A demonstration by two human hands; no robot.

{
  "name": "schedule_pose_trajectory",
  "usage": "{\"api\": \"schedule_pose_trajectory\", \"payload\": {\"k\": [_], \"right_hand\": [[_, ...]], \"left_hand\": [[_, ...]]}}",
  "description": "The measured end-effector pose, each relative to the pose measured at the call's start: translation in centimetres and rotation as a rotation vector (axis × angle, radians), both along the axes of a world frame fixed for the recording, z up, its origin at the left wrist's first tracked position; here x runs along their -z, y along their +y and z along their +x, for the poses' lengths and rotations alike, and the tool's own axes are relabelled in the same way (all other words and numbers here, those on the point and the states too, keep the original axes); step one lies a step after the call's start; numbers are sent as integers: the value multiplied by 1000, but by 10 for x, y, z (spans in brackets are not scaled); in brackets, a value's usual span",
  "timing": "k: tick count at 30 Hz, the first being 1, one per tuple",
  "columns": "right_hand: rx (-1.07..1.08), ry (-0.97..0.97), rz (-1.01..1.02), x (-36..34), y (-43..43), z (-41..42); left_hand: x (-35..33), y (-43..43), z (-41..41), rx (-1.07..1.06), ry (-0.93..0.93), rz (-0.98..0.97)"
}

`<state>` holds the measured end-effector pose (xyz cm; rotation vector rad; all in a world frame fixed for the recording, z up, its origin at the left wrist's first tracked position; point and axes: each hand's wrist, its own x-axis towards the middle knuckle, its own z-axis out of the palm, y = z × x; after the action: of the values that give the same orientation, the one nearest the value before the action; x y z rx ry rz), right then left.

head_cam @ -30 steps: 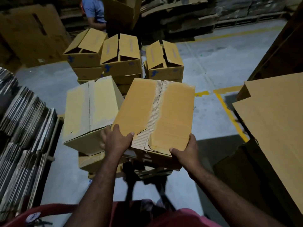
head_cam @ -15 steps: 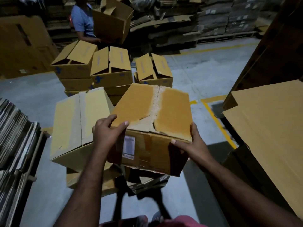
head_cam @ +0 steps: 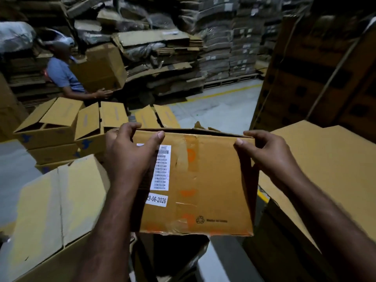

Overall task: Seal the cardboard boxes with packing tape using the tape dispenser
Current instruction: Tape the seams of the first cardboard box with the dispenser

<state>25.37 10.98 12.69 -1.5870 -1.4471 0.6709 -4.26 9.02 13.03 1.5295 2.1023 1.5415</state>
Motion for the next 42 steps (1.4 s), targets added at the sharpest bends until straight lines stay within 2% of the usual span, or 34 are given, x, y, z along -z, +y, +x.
{"api": "schedule_pose_trajectory", "payload": {"k": [9, 19, 25, 30, 36, 42], "right_hand": [[108, 28, 159, -71, -36, 28], [517, -153, 319, -99, -96, 102], [787, -280, 291, -72, -127, 166], [898, -342, 250, -45, -148, 223], [940, -298, 173, -10, -156, 277], [898, -237, 78, 11, -149, 303]], "left_hand": [[-80, 33, 34, 133, 66, 239], [-93, 81, 143, 543, -79, 404], [-48, 104, 251, 889, -139, 328], [-14, 112, 332, 1054, -137, 225], [22, 114, 400, 1124, -188, 106], [48, 136, 425, 1028, -222, 38]]}}
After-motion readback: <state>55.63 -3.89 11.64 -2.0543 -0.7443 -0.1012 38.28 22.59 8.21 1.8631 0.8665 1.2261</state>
